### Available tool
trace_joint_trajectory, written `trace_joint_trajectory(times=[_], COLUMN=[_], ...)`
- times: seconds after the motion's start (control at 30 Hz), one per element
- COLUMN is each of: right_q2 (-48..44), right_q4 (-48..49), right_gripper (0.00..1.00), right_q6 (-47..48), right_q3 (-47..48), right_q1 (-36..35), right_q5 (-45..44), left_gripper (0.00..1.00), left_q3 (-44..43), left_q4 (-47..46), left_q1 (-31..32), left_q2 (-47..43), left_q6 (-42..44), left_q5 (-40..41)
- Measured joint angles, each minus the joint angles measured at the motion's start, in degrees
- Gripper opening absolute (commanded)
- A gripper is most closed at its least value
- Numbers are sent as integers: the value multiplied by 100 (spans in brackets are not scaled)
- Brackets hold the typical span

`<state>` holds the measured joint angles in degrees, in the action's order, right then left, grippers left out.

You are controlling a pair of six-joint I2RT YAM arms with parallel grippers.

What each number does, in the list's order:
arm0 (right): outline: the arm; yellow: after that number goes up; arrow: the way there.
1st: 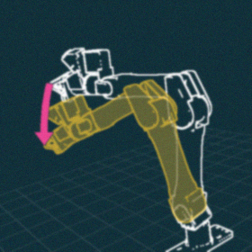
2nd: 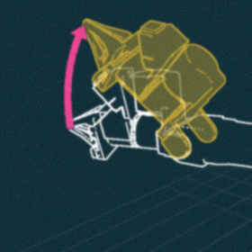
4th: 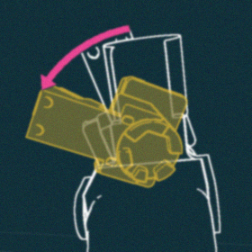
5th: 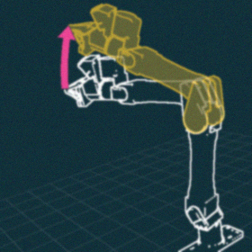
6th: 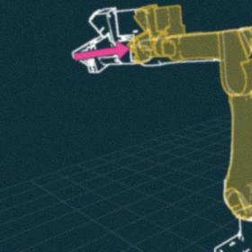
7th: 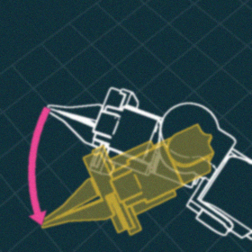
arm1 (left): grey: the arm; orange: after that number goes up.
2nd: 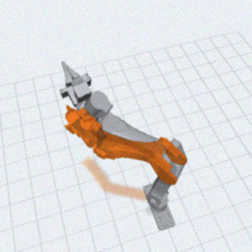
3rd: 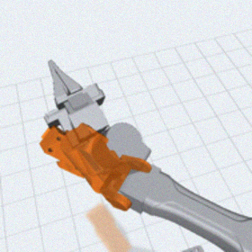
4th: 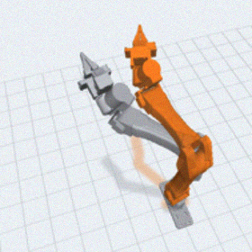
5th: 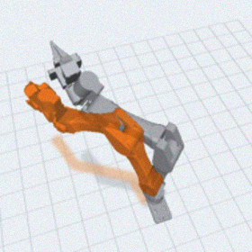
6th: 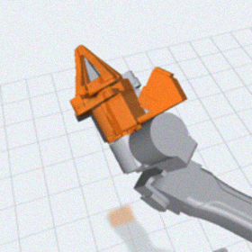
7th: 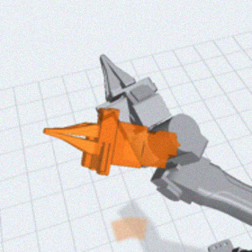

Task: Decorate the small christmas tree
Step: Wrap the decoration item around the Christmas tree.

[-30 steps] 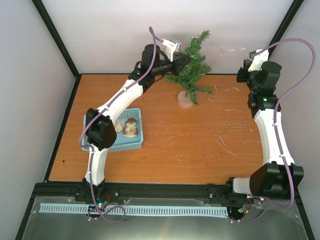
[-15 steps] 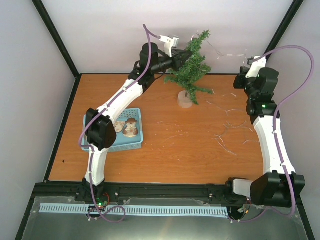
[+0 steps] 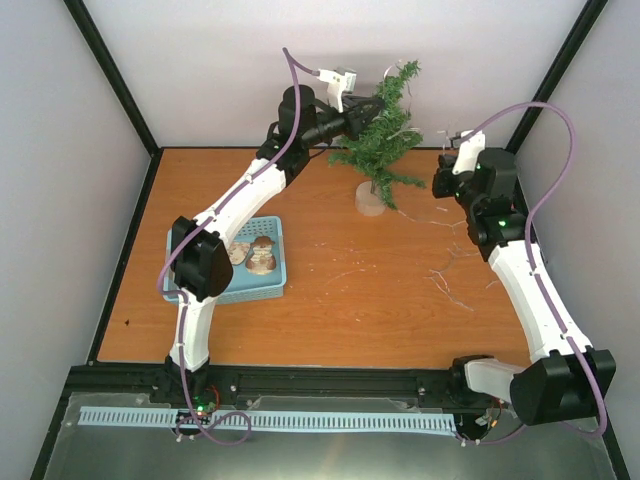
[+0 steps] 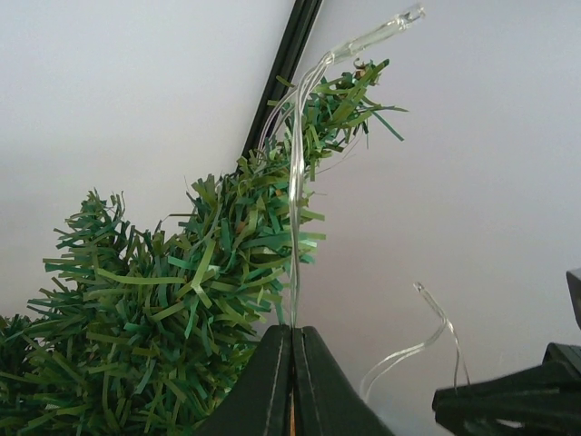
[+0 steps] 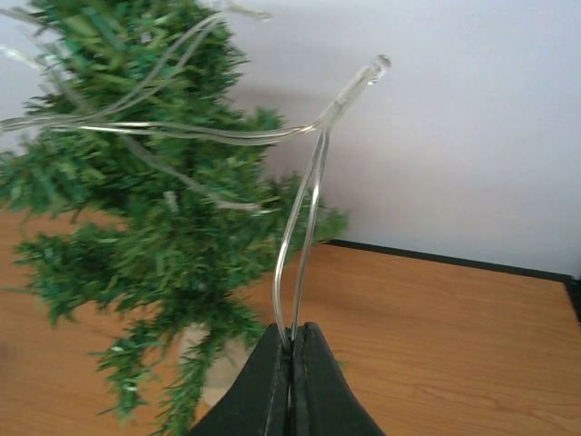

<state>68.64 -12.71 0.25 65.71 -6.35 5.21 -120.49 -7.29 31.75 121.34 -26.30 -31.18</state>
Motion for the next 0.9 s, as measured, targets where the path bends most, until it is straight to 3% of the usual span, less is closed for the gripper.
trace_joint_trajectory(times=[0.43,0.57,0.9], right_q2=[96,105,149], right_q4=[96,144,415], right_gripper=[3,3,3], right_q6=[15,15,13], right_q3=[-195,-221,-345], right_q1=[-623,-632,-656], right_q5=[22,105,741], left_gripper=[28,42,53], left_q3=[50,177,791], left_q4=[142,229,457], left_q1=[0,0,0], left_q2=[0,-85,-852], left_q6=[177,262,599], left_q5=[133,142,269])
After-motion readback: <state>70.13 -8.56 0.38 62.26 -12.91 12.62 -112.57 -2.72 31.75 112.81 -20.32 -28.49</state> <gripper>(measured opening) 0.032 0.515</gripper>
